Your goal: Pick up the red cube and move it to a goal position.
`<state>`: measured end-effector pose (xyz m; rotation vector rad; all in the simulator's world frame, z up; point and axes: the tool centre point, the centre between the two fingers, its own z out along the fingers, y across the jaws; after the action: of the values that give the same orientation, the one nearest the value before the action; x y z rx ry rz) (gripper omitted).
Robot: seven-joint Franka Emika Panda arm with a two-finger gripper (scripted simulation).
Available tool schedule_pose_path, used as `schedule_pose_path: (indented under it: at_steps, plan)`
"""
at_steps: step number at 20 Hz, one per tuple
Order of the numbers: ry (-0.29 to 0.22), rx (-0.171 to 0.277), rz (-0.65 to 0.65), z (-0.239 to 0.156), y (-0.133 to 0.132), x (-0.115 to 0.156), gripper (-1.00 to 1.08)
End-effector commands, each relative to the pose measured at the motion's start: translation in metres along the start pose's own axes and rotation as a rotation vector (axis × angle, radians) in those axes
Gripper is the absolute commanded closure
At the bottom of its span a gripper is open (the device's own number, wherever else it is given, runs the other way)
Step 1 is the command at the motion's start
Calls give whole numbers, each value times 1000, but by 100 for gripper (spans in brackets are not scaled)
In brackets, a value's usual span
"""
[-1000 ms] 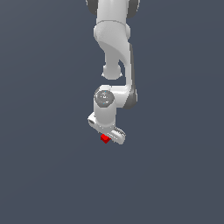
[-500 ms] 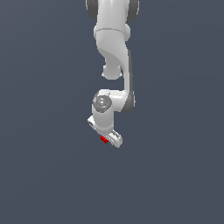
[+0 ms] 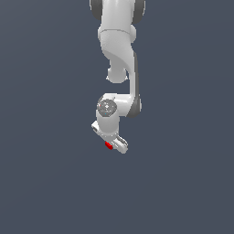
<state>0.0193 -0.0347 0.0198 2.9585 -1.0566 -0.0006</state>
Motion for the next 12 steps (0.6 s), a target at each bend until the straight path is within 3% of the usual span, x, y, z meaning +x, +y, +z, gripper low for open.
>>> schedule_pose_path:
  at_steps: [1, 12]
  plan:
    - [0, 0, 0, 0, 0, 0, 108]
    - [0, 0, 0, -18, -5, -5, 108]
